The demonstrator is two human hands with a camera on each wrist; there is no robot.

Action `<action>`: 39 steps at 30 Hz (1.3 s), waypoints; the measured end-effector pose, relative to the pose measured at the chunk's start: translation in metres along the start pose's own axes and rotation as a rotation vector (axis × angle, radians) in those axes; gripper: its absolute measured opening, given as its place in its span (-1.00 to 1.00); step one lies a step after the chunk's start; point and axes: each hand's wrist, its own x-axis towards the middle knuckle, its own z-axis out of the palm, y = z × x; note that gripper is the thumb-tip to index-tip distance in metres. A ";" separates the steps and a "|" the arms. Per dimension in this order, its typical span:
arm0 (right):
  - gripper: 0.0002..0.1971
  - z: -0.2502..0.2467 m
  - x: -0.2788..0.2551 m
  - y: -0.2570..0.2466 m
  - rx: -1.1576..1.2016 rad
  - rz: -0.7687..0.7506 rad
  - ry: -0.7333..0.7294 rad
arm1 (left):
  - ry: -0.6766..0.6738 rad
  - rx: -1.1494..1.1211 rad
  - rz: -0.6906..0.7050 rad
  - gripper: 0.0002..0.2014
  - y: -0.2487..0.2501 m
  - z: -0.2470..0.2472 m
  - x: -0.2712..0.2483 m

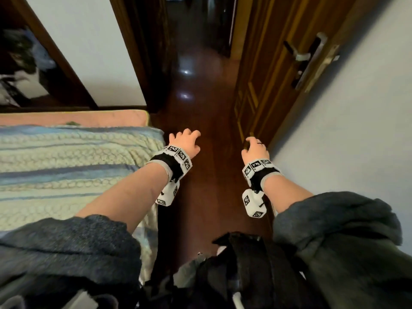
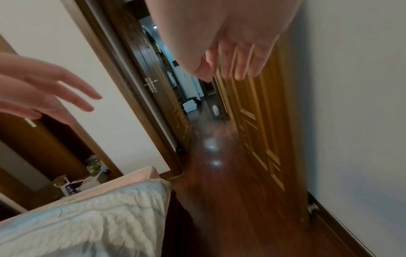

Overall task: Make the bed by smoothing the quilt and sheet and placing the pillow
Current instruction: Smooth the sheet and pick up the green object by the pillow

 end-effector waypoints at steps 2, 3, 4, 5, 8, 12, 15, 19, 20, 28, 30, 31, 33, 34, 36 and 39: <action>-0.57 0.005 0.057 -0.044 -0.006 -0.009 -0.026 | 0.014 -0.025 -0.112 -0.52 -0.033 -0.024 0.043; -0.57 0.009 0.085 -0.070 -0.016 -0.030 -0.041 | 0.024 -0.034 -0.154 -0.52 -0.051 -0.035 0.062; -0.57 0.014 0.110 -0.098 -0.027 -0.064 -0.067 | 0.020 -0.047 -0.193 -0.51 -0.071 -0.045 0.079; -0.58 0.021 0.133 -0.127 -0.036 -0.111 -0.092 | 0.017 -0.058 -0.226 -0.51 -0.092 -0.054 0.095; -0.56 0.047 0.202 -0.225 -0.094 -0.318 -0.163 | 0.008 -0.061 -0.318 -0.51 -0.169 -0.083 0.153; -0.53 0.086 0.284 -0.335 -0.209 -0.571 -0.196 | 0.010 -0.103 -0.501 -0.44 -0.268 -0.116 0.238; -0.54 0.108 0.338 -0.399 -0.210 -0.671 -0.209 | 0.029 -0.085 -0.543 -0.47 -0.323 -0.146 0.295; -0.62 0.130 0.421 -0.456 -0.199 -0.705 -0.257 | 0.065 -0.069 -0.487 -0.53 -0.367 -0.180 0.380; -0.63 0.135 0.445 -0.470 -0.207 -0.710 -0.262 | 0.075 -0.072 -0.494 -0.54 -0.377 -0.186 0.403; -0.63 0.165 0.636 -0.626 -0.349 -0.881 -0.416 | 0.032 -0.127 -0.658 -0.54 -0.459 -0.225 0.567; -0.63 0.172 0.654 -0.679 -0.428 -1.060 -0.442 | 0.063 -0.172 -0.723 -0.53 -0.475 -0.238 0.584; -0.62 0.177 0.659 -0.703 -0.443 -1.127 -0.448 | 0.079 -0.200 -0.746 -0.53 -0.481 -0.243 0.589; -0.62 0.196 0.660 -0.747 -0.410 -1.214 -0.498 | 0.103 -0.187 -0.779 -0.53 -0.498 -0.254 0.594; -0.63 0.207 0.658 -0.768 -0.378 -1.241 -0.528 | 0.102 -0.153 -0.797 -0.53 -0.511 -0.260 0.595; -0.62 0.230 0.650 -0.803 -0.317 -1.287 -0.576 | 0.083 -0.135 -0.877 -0.55 -0.542 -0.264 0.593; -0.63 0.263 0.637 -0.842 -0.302 -1.373 -0.659 | 0.066 -0.190 -1.036 -0.56 -0.587 -0.259 0.584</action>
